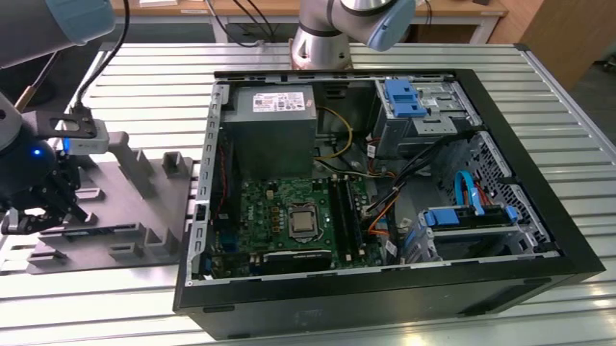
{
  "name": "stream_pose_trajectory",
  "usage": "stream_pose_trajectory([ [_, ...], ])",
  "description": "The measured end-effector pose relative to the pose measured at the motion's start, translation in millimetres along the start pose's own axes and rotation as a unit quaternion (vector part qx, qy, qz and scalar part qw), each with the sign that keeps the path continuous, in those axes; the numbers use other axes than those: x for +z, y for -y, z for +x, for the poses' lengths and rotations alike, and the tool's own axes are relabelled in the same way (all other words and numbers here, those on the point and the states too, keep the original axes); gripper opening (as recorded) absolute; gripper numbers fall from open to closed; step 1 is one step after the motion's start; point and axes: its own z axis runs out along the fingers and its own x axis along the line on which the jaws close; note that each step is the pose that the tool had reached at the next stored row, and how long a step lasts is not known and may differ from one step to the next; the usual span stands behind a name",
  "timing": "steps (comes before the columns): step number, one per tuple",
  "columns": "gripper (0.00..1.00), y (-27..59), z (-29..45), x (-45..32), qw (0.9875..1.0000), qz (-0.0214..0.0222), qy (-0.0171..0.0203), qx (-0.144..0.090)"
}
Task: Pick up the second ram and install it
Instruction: 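Pick up the second ram and move it above second insertion slot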
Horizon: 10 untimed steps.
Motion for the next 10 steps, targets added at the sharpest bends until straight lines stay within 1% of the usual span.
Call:
stream_pose_trajectory([
  [4,0.10,0.0,0.0,0.1,0.9998,-0.0005,-0.0005,-0.020],
  [10,0.10,0.0,0.0,0.3,0.9988,-0.0013,-0.0013,-0.049],
])
